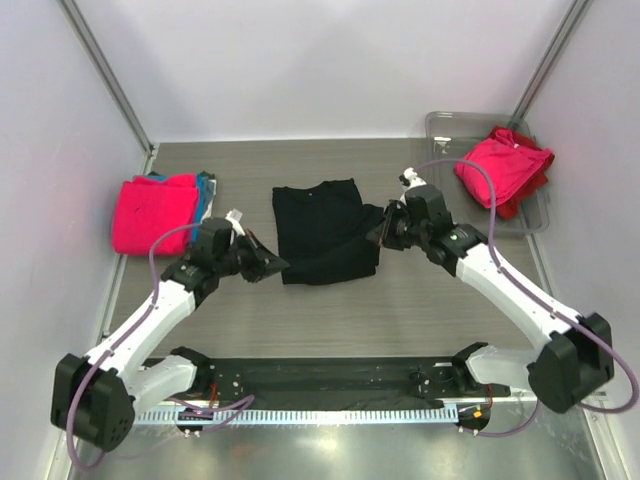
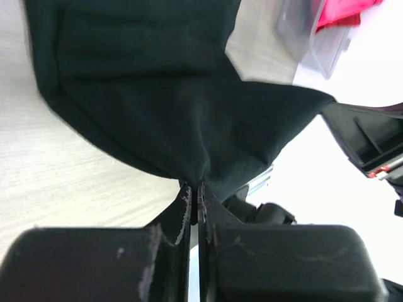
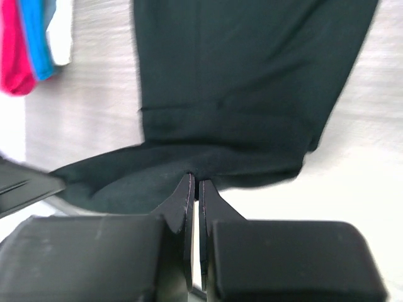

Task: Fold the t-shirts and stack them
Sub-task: Fold the tshirt

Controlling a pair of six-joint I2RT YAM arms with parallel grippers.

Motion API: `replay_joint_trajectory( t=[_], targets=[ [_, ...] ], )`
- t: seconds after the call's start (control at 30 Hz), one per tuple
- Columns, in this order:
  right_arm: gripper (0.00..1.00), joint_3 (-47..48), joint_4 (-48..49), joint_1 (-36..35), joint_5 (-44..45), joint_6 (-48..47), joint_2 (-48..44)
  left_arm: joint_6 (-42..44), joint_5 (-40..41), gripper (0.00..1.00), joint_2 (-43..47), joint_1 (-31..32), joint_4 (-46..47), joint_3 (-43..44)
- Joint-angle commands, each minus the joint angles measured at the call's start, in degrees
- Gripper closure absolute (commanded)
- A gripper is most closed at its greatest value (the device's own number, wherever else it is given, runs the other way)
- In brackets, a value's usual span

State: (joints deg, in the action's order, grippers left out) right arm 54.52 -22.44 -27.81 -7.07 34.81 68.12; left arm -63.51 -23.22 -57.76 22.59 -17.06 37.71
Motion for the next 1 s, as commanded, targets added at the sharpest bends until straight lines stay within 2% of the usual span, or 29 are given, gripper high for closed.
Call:
replay_joint_trajectory(
  t=[0.0,0.13,0.47,0.8,0.97],
  targets=[
    [0.99,6.3,1.6,0.2,5.6,-4.0,3.5,3.2,-2.3,1.0,-2.8,-1.6,2.3,7.0],
    [0.99,11.6,1.9,0.9,6.8,-5.9,11.0,5.8,-1.4,1.0,-7.9,-3.6,0.6,11.9],
    [0.99,21.2,4.4,4.0,6.5,-5.5,21.8,9.4,-3.1,1.0,-20.1,-8.1,1.3,20.7],
    [0.99,28.6,6.3,6.2,5.1,-5.1,31.2,10.1,-4.5,1.0,-32.8,-12.4,2.8,30.3],
    [0.99,34.1,6.8,8.0,3.8,-3.6,37.9,8.9,-1.6,1.0,-38.2,-12.9,4.4,34.6]
  ],
)
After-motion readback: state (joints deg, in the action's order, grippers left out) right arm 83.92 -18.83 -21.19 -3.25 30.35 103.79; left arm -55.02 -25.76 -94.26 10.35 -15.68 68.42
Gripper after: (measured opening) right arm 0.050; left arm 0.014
